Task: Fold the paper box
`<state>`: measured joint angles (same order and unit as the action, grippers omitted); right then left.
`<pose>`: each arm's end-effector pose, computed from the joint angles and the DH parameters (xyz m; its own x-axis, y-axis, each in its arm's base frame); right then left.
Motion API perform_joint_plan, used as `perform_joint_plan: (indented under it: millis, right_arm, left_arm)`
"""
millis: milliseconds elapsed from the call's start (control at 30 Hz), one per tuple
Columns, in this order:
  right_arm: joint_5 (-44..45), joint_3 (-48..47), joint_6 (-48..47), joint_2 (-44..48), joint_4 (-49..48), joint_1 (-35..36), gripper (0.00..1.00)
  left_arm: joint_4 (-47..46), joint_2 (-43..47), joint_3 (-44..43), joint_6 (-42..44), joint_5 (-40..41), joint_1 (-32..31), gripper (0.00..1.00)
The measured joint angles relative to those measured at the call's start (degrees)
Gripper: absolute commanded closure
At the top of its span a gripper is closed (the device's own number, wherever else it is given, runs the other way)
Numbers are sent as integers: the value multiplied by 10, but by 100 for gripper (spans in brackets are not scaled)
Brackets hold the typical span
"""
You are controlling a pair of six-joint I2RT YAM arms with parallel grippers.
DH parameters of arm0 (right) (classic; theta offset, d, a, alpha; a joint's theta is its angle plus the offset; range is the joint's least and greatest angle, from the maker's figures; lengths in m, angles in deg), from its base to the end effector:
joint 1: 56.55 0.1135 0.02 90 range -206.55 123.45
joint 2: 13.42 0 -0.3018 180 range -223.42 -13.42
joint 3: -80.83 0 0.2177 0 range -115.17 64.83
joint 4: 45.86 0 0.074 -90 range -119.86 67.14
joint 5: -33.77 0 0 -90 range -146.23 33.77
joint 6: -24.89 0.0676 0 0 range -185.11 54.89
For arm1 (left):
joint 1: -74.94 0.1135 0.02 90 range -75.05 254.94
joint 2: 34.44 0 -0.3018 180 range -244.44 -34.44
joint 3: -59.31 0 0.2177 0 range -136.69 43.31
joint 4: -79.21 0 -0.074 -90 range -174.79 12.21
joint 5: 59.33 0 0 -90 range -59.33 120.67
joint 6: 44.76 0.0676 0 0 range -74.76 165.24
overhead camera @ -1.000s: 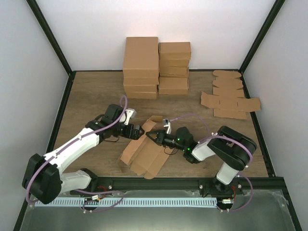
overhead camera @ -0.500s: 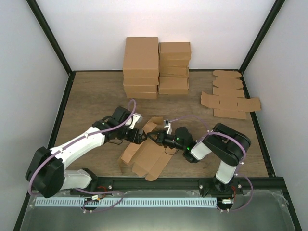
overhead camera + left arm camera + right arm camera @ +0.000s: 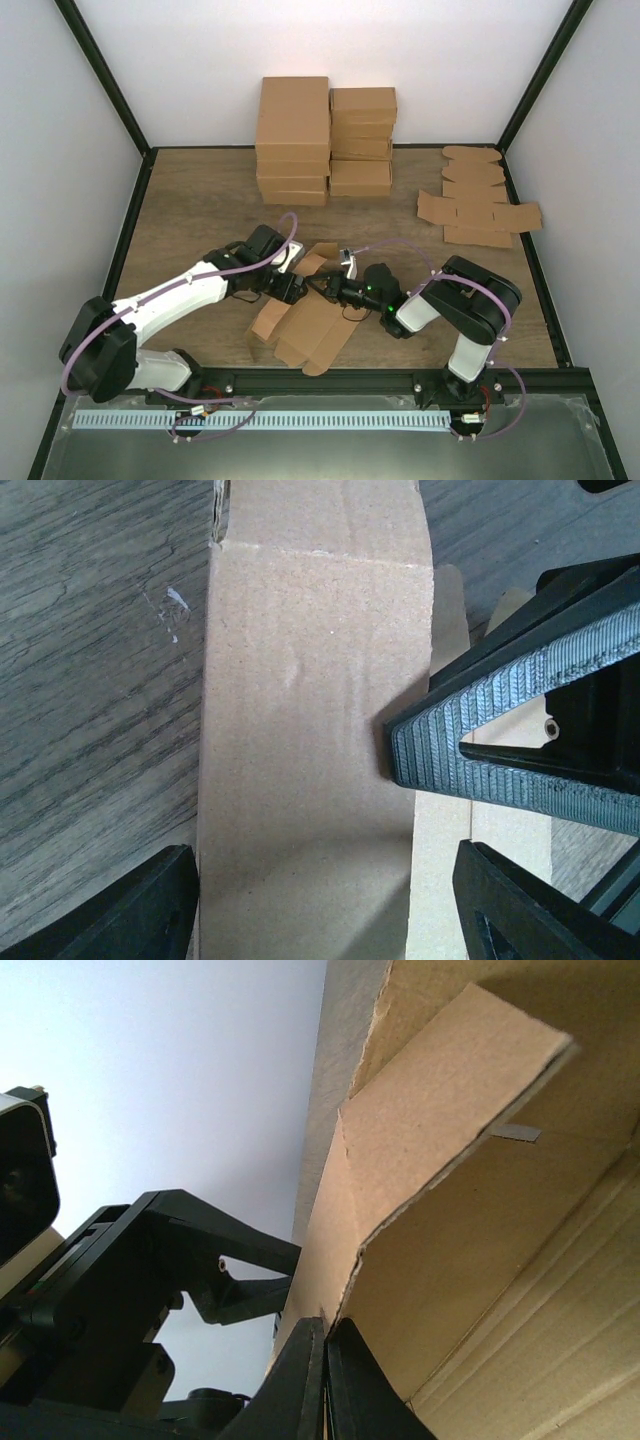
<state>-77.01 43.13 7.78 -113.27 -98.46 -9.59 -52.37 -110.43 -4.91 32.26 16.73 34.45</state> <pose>0.1931 0.2419 0.1956 -0.9146 0.3298 -0.2339 -0.1631 0.2284 0.9598 0.1639 -0.1614 0.2408 -0.8050 0.4007 -0.4375 0.5546 0.7700 -0.3153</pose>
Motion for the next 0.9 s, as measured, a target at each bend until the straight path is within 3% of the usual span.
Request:
perform_joint_plan:
  millis: [500,900]
  right_arm:
    - [0,-2,-5,0,11,0,98]
    - [4,-3,-25,11,47,0,84]
  left_arm:
    - [33,-33,-30,-8,86,-40,44]
    - [42,-43,-37,-12,106,-53,45]
